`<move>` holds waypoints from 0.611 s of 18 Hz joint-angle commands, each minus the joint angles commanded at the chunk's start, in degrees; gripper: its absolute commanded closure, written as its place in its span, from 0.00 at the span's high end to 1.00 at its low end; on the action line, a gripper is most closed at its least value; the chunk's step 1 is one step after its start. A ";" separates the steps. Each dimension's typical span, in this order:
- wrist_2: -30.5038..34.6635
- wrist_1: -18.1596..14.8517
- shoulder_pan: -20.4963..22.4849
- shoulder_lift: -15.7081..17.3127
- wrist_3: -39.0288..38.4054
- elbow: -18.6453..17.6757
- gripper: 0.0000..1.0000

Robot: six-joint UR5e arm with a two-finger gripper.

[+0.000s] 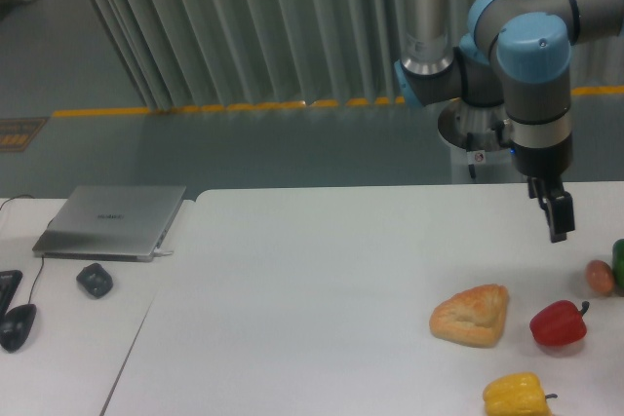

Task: Place the yellow pepper on the table

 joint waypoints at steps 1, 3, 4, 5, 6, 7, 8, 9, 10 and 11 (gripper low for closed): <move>-0.62 0.00 0.00 0.18 -0.09 -0.17 1.00; -0.89 0.78 -0.17 0.96 -0.61 -1.49 1.00; -0.89 1.92 -0.70 1.06 -0.62 -1.93 1.00; -0.98 2.11 -1.14 1.14 -0.70 -2.11 1.00; -0.98 2.11 -1.32 1.14 -0.70 -2.11 1.00; -1.24 2.11 -1.32 1.14 -0.79 -2.11 1.00; -1.68 2.11 -1.14 1.23 -0.97 -2.11 1.00; -2.21 2.02 -0.97 1.23 -1.49 -2.11 1.00; -2.56 2.02 -0.97 1.32 -1.84 -2.11 1.00; -2.65 2.02 -0.97 1.58 -2.02 -2.20 1.00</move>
